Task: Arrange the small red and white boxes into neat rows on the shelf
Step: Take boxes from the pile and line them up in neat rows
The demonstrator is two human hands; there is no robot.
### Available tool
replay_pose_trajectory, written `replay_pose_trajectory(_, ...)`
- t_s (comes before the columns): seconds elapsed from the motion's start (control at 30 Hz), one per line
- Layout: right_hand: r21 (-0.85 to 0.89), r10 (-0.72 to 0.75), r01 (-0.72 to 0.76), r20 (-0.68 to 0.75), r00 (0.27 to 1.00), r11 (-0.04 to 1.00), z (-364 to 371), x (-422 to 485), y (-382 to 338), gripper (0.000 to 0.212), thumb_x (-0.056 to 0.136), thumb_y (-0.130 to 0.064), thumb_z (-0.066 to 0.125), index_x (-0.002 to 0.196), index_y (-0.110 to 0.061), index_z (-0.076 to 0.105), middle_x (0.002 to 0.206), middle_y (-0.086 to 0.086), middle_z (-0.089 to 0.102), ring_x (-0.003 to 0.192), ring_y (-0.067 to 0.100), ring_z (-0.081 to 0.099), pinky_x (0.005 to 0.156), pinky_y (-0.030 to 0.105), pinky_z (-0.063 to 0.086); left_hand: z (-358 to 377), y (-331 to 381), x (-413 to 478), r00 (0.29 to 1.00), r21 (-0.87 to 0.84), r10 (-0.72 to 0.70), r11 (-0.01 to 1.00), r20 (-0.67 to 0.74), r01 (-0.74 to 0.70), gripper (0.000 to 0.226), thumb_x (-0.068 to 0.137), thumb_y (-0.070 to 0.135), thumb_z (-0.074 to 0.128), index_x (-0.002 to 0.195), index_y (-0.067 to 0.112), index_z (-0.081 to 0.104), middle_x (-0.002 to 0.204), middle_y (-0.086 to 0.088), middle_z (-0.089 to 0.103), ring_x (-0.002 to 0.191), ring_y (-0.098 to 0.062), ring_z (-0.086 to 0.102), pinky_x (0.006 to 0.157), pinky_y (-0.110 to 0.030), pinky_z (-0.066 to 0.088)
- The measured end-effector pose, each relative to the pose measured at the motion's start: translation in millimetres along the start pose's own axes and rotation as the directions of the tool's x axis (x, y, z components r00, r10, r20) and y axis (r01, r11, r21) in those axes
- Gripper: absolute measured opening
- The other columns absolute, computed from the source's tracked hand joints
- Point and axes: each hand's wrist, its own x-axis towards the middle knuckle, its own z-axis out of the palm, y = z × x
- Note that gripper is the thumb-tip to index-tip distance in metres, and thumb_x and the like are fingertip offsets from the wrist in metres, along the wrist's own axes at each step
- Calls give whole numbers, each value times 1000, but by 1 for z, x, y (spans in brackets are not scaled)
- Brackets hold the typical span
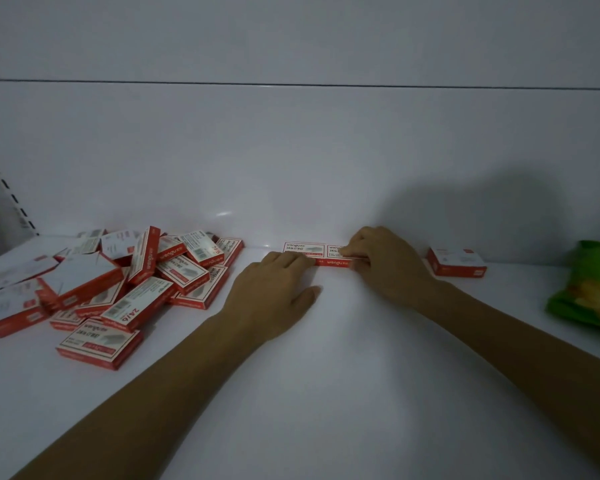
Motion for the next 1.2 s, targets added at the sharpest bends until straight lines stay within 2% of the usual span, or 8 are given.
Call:
replay_pose_trajectory(0.17, 43, 14, -12, -40, 999, 999, 1, 0, -5, 24, 82, -14, 63, 106, -18, 69, 103, 2, 63, 96, 22, 53, 80, 38, 46, -1, 2, -1, 1000, 15, -18, 1000, 6, 18, 48, 91, 53, 41, 133, 29, 42, 135, 10, 46, 119, -14, 44, 83, -29, 39)
replay_pose_trajectory(0.43, -43, 15, -15, 7, 1000, 999, -5, 2, -12, 26, 85, -10, 59, 109, -15, 67, 101, 4, 63, 95, 22, 53, 76, 40, 48, -4, 8, 1, 999, 64, -38, 997, 11, 37, 51, 90, 58, 37, 132, 29, 43, 135, 10, 47, 118, -14, 46, 80, -29, 41)
replay_pose_trajectory(0.6, -200, 35, 8, 207, 978, 980, -16, 9, -16, 30, 84, -14, 52, 113, -18, 61, 108, 6, 61, 98, 26, 55, 82, 36, 46, -11, 17, 4, 992, 33, -119, 993, 44, 118, 57, 89, 61, 37, 134, 26, 40, 134, 6, 49, 119, -17, 46, 83, -33, 42)
replay_pose_trajectory(0.7, -140, 62, -38, 177, 982, 989, -24, 5, -30, 36, 86, -18, 52, 121, -22, 55, 115, 4, 61, 103, 26, 56, 87, 37, 46, -24, 26, 2, 993, 64, -111, 992, 41, 108, 59, 89, 57, 39, 138, 24, 34, 131, 2, 51, 116, -19, 48, 81, -33, 41)
replay_pose_trajectory(0.8, -74, -38, 44, 77, 996, 996, -25, -3, -56, 33, 89, -26, 52, 121, -21, 53, 113, 1, 61, 104, 23, 55, 82, 31, 40, -50, 23, -1, 997, 147, -77, 986, -20, 79, 52, 91, 54, 39, 135, 27, 37, 125, 3, 56, 110, -19, 54, 73, -31, 39)
replay_pose_trajectory(0.9, -31, -108, 111, 74, 991, 993, -24, -6, -90, 37, 90, -38, 52, 124, -24, 49, 116, -4, 61, 105, 18, 56, 80, 21, 35, -78, 6, -17, 993, 191, -93, 976, -72, 106, 51, 91, 54, 41, 134, 27, 39, 124, 4, 57, 109, -19, 55, 78, -34, 45)
replay_pose_trajectory(1.0, 75, -159, 150, 137, 978, 986, -24, -7, -123, 43, 89, -39, 56, 129, -26, 46, 124, -5, 58, 112, 17, 55, 94, 33, 43, -99, -16, -48, 978, 196, -164, 963, -125, 187, 53, 90, 57, 39, 136, 30, 37, 132, 6, 53, 115, -17, 52, 82, -33, 45)
replay_pose_trajectory(1.2, 142, -308, 289, 133, 942, 947, -10, 4, -178, 38, 86, -37, 58, 123, -31, 53, 122, -7, 59, 112, 17, 54, 88, 32, 43, -125, -63, -115, 945, 201, -291, 927, -149, 317, 56, 88, 58, 41, 138, 33, 34, 136, 7, 49, 122, -17, 44, 84, -34, 43)
